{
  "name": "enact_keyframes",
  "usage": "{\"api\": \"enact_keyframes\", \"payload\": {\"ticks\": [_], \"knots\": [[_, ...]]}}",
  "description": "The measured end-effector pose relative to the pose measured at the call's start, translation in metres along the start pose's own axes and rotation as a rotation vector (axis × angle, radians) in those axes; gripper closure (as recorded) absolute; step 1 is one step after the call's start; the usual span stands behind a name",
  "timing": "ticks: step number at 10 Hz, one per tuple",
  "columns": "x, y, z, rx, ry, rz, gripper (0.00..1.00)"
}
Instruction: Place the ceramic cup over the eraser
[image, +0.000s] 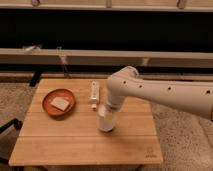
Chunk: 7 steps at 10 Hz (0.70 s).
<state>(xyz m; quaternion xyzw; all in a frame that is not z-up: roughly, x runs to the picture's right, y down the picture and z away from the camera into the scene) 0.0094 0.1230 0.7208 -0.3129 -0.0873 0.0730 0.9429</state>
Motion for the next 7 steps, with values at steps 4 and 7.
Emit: {"api": "enact_keyframes", "payload": {"ticks": [4,7], "knots": [[-0.0026,0.0004,0.0022,0.005,0.036,-0.019,0.2],[-0.0015,0.0006,0.0019,0.005,0.04,-0.02,0.2]]}}
